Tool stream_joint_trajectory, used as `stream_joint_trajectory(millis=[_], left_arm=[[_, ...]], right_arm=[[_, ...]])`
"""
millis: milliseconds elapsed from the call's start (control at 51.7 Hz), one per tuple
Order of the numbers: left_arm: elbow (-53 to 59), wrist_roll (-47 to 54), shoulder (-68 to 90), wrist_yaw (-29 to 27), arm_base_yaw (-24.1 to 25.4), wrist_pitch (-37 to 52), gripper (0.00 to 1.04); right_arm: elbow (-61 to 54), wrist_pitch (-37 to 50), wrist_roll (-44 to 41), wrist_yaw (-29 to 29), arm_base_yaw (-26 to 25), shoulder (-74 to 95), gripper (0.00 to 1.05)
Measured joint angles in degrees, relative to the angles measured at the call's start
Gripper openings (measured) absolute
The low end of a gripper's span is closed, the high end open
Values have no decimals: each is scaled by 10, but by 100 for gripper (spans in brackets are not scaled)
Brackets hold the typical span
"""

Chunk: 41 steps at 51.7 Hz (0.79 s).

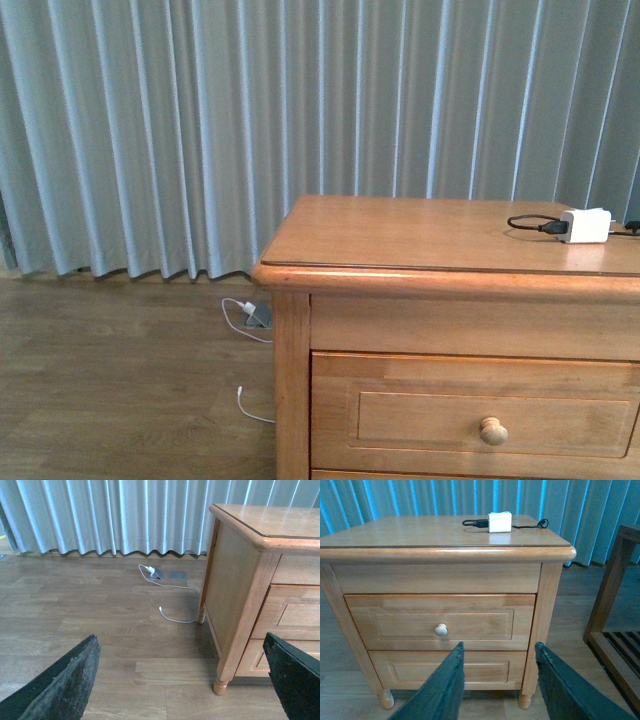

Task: Place pink marker in drawer with both arms

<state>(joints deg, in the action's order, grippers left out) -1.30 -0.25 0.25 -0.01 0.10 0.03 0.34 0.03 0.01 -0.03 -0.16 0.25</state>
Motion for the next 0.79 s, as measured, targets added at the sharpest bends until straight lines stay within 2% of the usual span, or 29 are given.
stream_joint_trajectory(millis=[290,793], left_arm=[[0,0,0,0,0,0,99],[0,0,0,0,0,0,99]], right_arm=[[0,0,0,0,0,0,98],[0,0,0,0,0,0,96]])
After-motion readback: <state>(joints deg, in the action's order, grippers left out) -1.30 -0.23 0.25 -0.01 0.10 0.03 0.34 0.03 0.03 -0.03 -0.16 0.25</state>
